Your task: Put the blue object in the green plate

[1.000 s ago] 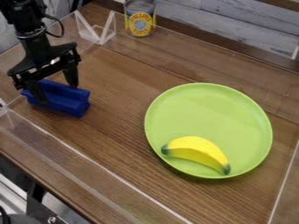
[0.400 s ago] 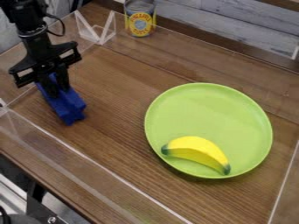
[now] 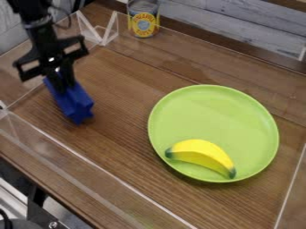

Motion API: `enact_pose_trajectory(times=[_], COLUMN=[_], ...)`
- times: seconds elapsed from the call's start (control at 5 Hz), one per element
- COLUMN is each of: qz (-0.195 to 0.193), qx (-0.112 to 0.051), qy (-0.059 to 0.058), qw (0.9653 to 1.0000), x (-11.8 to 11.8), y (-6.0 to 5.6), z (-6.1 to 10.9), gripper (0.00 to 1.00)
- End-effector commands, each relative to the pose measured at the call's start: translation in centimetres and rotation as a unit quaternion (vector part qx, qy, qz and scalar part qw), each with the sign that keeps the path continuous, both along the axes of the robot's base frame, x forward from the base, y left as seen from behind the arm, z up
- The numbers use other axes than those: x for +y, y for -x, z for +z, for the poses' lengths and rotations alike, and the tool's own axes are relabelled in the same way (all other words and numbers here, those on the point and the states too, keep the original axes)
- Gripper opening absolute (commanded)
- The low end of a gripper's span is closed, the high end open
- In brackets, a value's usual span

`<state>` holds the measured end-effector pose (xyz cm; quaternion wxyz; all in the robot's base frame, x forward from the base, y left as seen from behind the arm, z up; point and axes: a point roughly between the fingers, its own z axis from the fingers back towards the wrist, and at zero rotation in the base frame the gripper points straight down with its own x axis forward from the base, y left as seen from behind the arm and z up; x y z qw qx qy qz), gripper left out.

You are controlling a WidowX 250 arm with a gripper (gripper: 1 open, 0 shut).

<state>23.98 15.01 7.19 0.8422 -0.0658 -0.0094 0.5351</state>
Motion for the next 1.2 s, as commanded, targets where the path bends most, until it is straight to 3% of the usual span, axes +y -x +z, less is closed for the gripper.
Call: enact_pose_trajectory(times=[0.0, 0.2, 0.4, 0.6, 0.8, 1.0], qz=[-0.017, -0.047, -0.075, -0.077, -0.086, -0.113], qx=[-0.035, -0.042, -0.044, -0.047, -0.048, -0.047], qy=[-0.009, 0.010, 0.025, 0.032, 0.036, 0.038], qw=[0.9992, 0.9979, 0.9959, 0.9954, 0.9944, 0.9918], x=[-1.4, -3.6, -7.0, -10.7, -14.0, -16.8], y=[-2.1, -3.9, -6.2, -7.7, -8.4, -7.9], z=[4.7, 7.6, 9.3, 9.3, 9.1, 8.9], gripper=[0.00, 0.00, 0.00, 0.00, 0.00, 0.00])
